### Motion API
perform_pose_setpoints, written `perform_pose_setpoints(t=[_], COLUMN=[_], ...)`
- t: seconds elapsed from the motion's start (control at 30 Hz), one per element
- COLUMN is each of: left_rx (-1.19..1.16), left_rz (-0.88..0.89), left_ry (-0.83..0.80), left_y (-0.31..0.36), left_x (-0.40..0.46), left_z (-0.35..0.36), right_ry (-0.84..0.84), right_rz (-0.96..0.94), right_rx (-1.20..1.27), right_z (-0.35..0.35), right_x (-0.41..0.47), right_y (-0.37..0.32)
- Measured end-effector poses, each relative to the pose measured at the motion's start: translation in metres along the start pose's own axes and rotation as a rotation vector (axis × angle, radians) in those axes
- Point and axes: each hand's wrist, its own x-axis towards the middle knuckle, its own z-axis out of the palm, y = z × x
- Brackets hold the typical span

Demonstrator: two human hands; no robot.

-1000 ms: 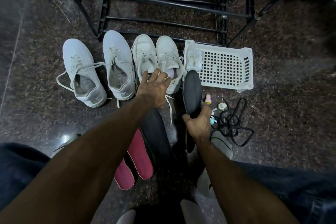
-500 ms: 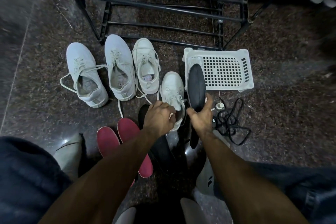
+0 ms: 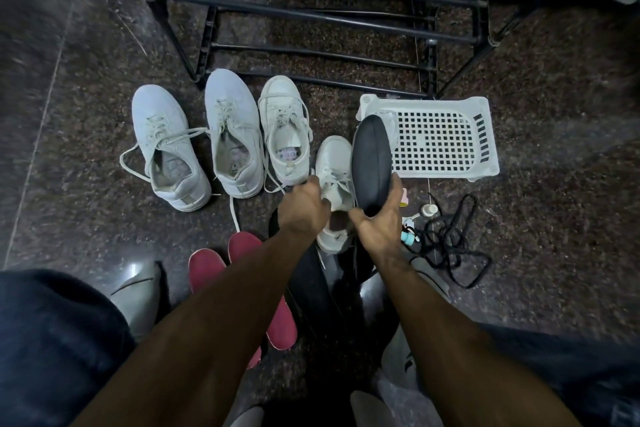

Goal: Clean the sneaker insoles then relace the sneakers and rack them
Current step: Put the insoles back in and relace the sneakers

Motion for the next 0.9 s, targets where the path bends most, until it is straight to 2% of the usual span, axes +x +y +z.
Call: perform_pose_setpoints(t=[0.13, 0.23, 0.33, 0.4, 0.47, 0.53, 0.6, 0.67, 0.9], left_rx=[-0.156, -0.309, -0.44, -0.483, -0.398, -0.263, -0.154, -0.057, -0.081], left_rz=[-0.024, -0.023, -0.023, -0.042, -0.072, -0.158, -0.234, -0.198, -0.16], left_ry=[0.112, 0.021, 0.053, 0.202, 0.422, 0.475, 0.295, 0.092, -0.161], left_y=[0.017, 0.018, 0.002, -0.014, -0.037, -0.061, -0.084, -0.099, -0.101], left_x=[0.036, 0.065, 0.067, 0.053, 0.037, 0.024, 0.019, 0.018, -0.003], left_z=[-0.024, -0.037, -0.04, -0.04, -0.038, -0.039, -0.038, -0.043, -0.057], right_ry=[0.02, 0.029, 0.021, -0.019, -0.076, -0.126, -0.165, -0.207, -0.297], right_rz=[-0.004, 0.009, 0.012, -0.029, -0.089, -0.114, -0.133, -0.146, -0.187], right_rx=[0.012, 0.0, -0.059, -0.15, -0.26, -0.347, -0.391, -0.403, -0.373], right_z=[-0.003, -0.005, -0.006, -0.005, -0.002, 0.004, 0.01, 0.015, 0.037], right_x=[0.004, 0.004, -0.001, -0.007, -0.014, -0.021, -0.029, -0.037, -0.049], right_y=[-0.001, 0.0, 0.003, 0.005, 0.007, 0.006, 0.003, -0.002, -0.007])
